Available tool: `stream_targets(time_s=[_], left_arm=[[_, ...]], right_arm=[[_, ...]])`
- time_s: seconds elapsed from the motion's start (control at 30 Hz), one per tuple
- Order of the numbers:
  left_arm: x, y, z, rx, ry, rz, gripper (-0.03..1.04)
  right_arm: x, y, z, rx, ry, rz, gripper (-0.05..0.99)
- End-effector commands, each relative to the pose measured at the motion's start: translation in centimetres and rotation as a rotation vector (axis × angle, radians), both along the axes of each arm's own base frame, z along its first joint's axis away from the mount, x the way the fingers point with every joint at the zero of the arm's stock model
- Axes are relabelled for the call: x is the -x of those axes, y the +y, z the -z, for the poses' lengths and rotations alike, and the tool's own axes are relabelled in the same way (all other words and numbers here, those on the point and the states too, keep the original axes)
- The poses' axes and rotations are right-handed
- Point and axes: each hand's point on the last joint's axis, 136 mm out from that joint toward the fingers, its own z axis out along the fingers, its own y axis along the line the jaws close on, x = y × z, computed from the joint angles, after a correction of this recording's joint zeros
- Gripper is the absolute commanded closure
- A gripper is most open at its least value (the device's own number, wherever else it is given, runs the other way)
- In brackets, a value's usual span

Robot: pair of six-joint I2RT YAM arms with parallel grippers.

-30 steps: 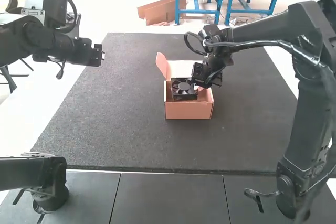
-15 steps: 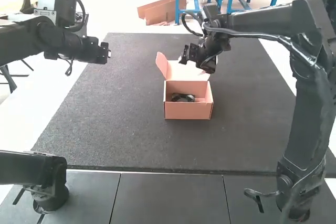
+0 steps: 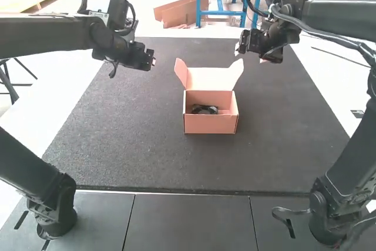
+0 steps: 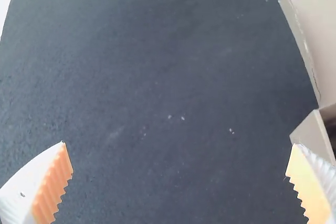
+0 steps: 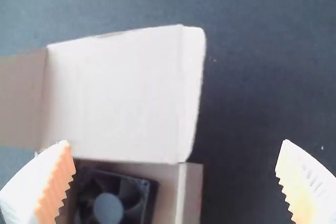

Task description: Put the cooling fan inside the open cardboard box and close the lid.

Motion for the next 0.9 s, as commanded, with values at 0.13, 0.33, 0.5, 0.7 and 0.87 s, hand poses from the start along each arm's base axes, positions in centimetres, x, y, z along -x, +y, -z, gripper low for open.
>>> stream_targets(time_s=[0.13,0.33,0.5,0.7,0.87], left_arm=[[-4.2,-2.6,-0.5,0.027,-0.017,0.011,0.04],[-7.5,-3.5,0.9,0.017,0.003,-0.002,0.04],[-9.5,-3.5,1.9,-0.004,0.012,-0.026,0.04],[-10.9,-4.1,2.7,-0.012,0.018,-0.028,0.04],[-11.8,-4.8,3.1,0.017,0.022,-0.019,0.04]], right_arm=[[-1.7,-1.8,-0.8,0.015,-0.116,-0.013,0.04],[-3.2,-1.0,-0.7,-0.012,-0.13,-0.031,0.04],[-4.7,-0.1,-0.4,-0.035,-0.119,-0.051,0.04],[-6.4,0.8,-0.1,-0.059,-0.091,-0.072,0.05],[-6.9,1.2,0.9,-0.072,-0.026,-0.085,0.05]])
